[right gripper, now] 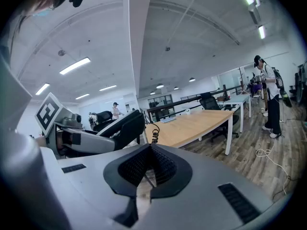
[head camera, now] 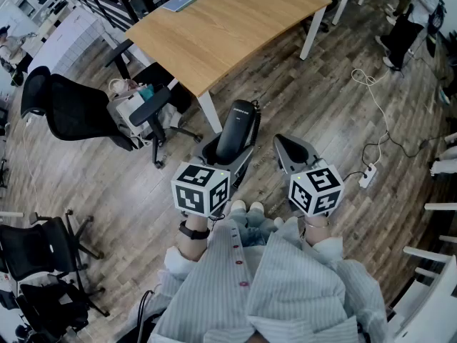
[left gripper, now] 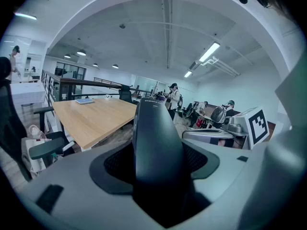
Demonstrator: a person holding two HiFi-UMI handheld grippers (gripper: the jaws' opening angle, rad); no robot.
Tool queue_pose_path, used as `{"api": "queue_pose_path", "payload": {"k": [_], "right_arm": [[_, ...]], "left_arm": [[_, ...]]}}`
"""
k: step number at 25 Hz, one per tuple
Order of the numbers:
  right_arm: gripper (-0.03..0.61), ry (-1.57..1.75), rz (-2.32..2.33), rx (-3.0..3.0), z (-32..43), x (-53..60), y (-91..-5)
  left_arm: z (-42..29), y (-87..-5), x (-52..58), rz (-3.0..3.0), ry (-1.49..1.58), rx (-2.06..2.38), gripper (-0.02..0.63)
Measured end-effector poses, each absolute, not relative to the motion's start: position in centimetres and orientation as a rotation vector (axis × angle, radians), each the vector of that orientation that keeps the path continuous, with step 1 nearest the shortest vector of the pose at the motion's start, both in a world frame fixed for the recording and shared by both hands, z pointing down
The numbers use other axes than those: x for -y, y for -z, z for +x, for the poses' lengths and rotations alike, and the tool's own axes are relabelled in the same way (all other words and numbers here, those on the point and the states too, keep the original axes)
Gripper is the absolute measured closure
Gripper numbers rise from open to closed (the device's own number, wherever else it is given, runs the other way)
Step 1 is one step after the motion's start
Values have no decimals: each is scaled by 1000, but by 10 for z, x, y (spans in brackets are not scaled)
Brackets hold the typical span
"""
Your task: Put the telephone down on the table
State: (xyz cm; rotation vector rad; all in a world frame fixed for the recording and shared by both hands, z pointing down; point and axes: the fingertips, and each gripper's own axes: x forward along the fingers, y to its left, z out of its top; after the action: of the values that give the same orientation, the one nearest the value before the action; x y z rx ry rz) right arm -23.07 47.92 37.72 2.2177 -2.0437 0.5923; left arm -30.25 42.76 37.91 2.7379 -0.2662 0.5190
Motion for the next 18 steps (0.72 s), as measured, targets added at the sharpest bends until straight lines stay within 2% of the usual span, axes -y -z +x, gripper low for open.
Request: {"api": "queue_pose_path", "payload": {"k": [18], "right_arm": [[545,-605,2165,2108,-231,-493,-382]], "left_arm": [[-293,-378,-445,2757,-517,305,307]]}}
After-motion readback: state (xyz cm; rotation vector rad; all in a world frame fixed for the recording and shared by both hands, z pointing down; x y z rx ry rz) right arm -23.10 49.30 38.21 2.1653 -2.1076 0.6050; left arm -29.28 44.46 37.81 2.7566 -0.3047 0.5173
